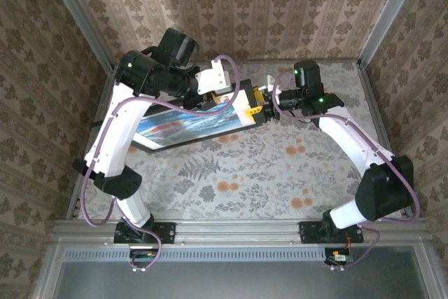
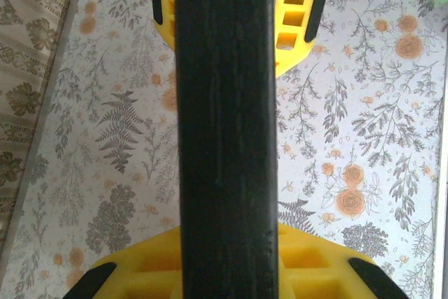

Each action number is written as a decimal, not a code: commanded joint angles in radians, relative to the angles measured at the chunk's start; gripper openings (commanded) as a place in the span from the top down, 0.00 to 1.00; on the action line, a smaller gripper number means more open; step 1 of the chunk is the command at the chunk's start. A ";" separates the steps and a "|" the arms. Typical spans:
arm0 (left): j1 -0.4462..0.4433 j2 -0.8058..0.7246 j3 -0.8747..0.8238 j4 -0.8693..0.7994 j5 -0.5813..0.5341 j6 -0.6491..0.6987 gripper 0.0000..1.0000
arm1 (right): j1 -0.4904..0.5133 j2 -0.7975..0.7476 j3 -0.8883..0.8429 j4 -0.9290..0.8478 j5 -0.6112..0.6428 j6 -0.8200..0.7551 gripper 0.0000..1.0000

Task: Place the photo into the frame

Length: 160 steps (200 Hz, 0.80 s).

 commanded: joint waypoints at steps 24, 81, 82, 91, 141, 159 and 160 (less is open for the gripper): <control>0.007 -0.002 0.055 0.030 0.028 0.051 1.00 | 0.008 0.000 -0.007 -0.007 -0.063 -0.038 0.66; 0.015 0.023 0.053 0.036 0.020 0.050 1.00 | 0.006 -0.009 -0.027 -0.015 -0.065 -0.055 0.83; 0.016 0.023 0.053 0.036 0.020 0.050 1.00 | 0.006 -0.009 -0.027 -0.015 -0.065 -0.055 0.83; 0.019 0.025 0.049 0.037 0.025 0.050 1.00 | 0.006 -0.011 -0.030 -0.017 -0.065 -0.055 0.87; 0.042 0.030 -0.006 0.099 0.022 0.044 0.99 | 0.006 -0.045 -0.079 0.034 -0.072 -0.013 1.00; 0.051 0.033 -0.021 0.117 0.034 0.037 0.89 | 0.007 -0.064 -0.107 0.075 -0.067 0.014 1.00; 0.051 0.033 -0.023 0.118 0.034 0.037 0.88 | 0.007 -0.065 -0.108 0.077 -0.067 0.015 1.00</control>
